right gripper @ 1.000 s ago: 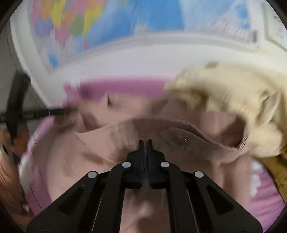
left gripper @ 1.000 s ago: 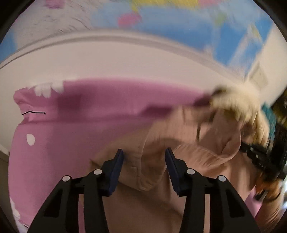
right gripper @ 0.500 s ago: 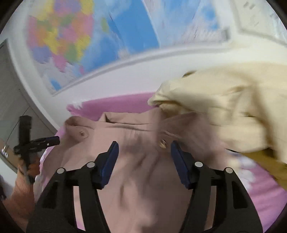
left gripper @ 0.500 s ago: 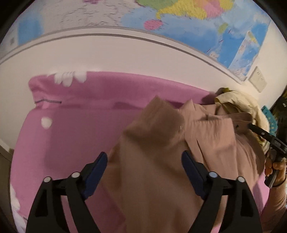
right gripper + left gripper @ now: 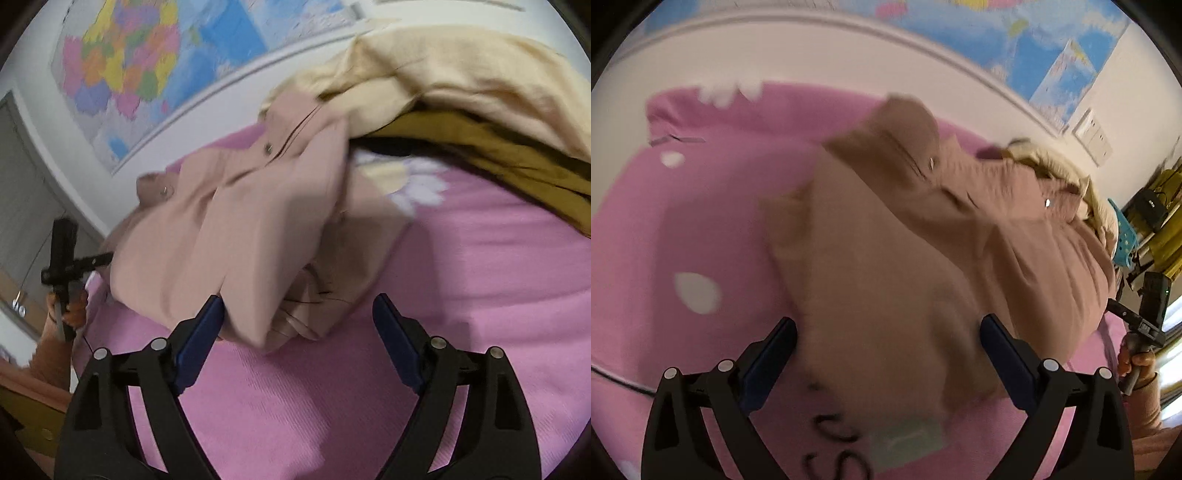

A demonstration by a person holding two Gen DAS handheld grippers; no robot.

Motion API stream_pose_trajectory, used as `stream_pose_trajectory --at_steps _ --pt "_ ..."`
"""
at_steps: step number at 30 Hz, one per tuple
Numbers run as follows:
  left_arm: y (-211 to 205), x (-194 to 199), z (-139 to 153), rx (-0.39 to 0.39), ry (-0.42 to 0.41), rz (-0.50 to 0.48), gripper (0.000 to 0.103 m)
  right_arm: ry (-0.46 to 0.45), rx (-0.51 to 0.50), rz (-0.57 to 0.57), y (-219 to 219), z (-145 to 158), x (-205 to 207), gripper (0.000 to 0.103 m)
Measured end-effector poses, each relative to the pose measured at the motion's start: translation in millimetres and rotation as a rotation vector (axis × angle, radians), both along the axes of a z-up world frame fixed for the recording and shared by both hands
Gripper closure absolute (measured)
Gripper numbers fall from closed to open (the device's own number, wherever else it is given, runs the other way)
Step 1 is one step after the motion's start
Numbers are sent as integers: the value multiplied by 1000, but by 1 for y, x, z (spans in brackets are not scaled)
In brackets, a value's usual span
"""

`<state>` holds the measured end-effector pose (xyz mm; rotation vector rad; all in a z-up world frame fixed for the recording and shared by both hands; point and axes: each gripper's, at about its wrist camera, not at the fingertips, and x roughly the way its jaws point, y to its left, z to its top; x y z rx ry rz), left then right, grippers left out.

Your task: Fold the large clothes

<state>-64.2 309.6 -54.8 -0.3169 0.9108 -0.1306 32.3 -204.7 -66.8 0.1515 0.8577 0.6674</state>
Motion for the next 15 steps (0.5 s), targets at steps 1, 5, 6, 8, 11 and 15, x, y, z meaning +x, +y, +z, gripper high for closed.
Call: stream_pose_trajectory --at_steps 1,5,6,8,11,15 --pt "-5 4 0 12 -24 6 7 19 -3 9 6 -2 5 40" --pt "-9 11 6 -37 11 26 74 8 47 62 11 14 6 87" --pt "-2 9 7 -99 15 30 83 -9 75 69 6 26 1 91" --pt "13 -4 19 -185 19 43 88 -34 141 72 -11 50 -9 95" --pt "27 -33 38 -283 -2 46 90 -85 232 86 -40 87 -33 101" --pt "24 -61 29 -301 26 27 86 -69 205 98 -52 86 -57 101"
